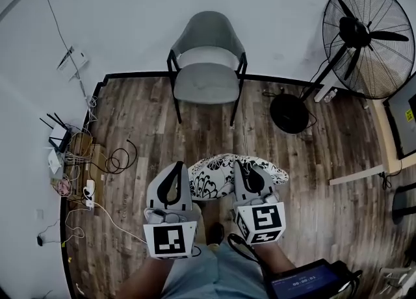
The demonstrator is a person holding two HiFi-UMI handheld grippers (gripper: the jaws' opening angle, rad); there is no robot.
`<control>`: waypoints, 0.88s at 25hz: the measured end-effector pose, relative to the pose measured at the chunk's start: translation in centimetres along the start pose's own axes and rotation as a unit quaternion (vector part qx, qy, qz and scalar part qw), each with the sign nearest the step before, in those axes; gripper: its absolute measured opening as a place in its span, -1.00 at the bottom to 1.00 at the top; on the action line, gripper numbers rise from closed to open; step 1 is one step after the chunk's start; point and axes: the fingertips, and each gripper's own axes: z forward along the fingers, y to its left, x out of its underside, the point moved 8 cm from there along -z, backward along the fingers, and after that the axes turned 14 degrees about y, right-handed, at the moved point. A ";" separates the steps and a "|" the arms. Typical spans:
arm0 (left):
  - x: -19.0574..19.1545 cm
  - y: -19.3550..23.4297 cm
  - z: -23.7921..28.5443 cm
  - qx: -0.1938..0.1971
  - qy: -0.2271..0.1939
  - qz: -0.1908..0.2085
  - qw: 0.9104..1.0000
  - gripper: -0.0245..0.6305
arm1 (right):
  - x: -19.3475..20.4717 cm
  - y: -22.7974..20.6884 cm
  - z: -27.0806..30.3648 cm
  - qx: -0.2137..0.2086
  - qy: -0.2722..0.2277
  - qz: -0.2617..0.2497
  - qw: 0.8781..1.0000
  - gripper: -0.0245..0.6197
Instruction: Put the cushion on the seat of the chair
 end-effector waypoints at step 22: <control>-8.3 14.6 22.6 0.058 -0.006 0.011 0.998 -0.90 | -14.7 -3.7 22.0 0.047 -0.009 0.008 0.999 -0.88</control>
